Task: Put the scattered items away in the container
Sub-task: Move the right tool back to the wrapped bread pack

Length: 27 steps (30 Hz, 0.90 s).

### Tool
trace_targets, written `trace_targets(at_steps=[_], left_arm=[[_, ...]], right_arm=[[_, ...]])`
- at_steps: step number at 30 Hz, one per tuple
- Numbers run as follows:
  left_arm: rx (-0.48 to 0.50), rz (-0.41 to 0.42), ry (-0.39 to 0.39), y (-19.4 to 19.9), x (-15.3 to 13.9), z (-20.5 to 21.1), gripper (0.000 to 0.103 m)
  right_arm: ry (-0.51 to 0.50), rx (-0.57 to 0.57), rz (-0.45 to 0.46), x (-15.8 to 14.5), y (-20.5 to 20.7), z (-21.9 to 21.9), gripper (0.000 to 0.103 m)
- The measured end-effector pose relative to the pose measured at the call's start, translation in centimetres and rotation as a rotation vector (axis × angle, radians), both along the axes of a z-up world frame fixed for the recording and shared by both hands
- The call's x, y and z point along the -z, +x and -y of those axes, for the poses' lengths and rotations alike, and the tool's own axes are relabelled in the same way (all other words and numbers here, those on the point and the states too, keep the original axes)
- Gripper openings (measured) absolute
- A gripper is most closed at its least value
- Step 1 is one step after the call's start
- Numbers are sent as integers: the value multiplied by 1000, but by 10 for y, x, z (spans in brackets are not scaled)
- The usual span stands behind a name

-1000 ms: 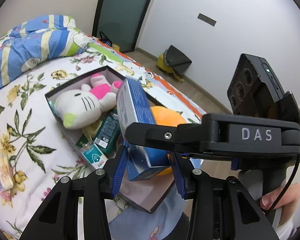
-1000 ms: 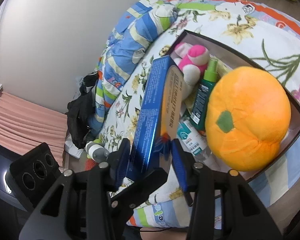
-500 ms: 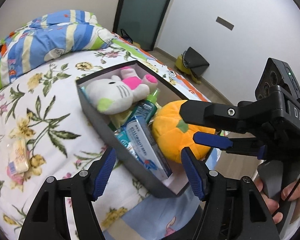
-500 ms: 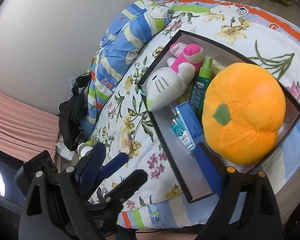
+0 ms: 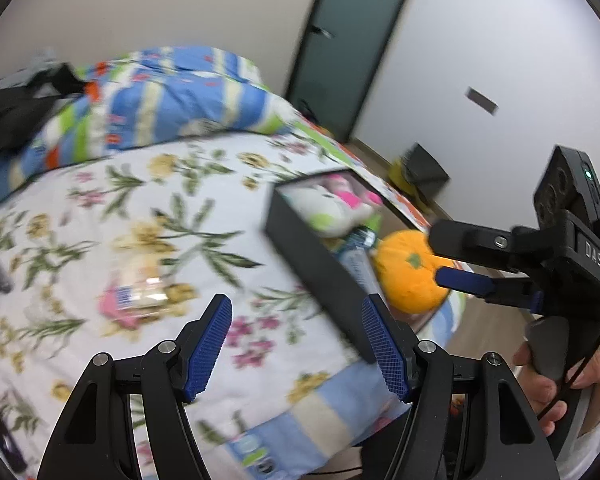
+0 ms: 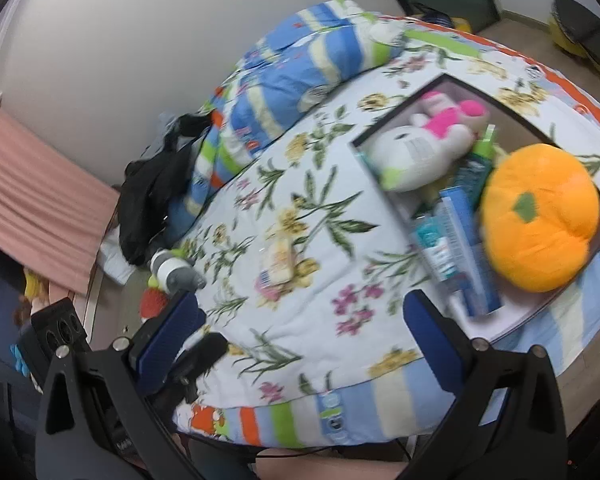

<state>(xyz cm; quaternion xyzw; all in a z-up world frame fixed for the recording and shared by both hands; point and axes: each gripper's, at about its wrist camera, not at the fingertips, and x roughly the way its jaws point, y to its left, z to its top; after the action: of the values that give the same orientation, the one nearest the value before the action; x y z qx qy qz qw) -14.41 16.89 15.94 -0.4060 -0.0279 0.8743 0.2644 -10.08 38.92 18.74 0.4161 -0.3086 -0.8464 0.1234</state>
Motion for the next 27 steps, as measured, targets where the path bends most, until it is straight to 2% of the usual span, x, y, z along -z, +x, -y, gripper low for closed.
trace_targets(at_steps=[7,10,11,19,23,27], left_arm=[[-165,-32,36,18,-20,99,69],[-225,-42,56,24,-23,137,85],[-242,-52,63,27,-23,148,85],[-292,-25,94,33,-9,202,86],[-357,-12,117,33,-2,228,95],[-406,21,189,29,8,254,97]], right_arm=[[35,-91,-36,-25,4,71,103],[39,-128,-44,-31,3,99,103],[40,-141,-45,-32,2,108,103],[64,-204,-25,-18,-8,167,103],[56,-194,-29,-10,-11,182,103],[67,-197,-21,-6,-15,191,103]])
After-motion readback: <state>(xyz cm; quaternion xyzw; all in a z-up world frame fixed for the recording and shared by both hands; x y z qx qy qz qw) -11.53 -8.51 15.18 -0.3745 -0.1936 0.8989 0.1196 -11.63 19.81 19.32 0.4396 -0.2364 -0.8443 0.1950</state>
